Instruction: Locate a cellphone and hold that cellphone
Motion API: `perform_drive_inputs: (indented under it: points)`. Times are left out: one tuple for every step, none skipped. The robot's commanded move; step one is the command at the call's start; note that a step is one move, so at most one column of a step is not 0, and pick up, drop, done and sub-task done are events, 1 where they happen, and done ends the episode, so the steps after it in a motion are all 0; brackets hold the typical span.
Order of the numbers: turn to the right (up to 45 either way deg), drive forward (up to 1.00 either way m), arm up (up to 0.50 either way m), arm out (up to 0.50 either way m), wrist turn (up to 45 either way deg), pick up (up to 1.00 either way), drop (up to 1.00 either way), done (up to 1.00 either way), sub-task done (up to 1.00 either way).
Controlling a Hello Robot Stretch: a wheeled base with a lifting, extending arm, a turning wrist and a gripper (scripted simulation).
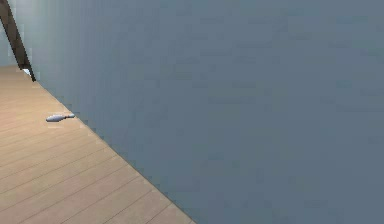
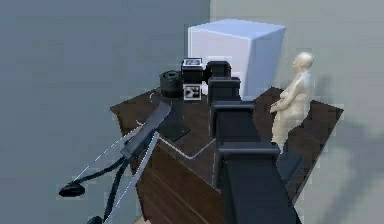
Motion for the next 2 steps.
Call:
perform_drive_inputs:
  points:
    - [0.0, 0.00, 0.00, 0.00, 45.0, 0.00, 0.00, 0.00, 0.00]
    - [0.0, 0.00, 0.00, 0.00, 45.0, 0.00, 0.00, 0.00, 0.00]
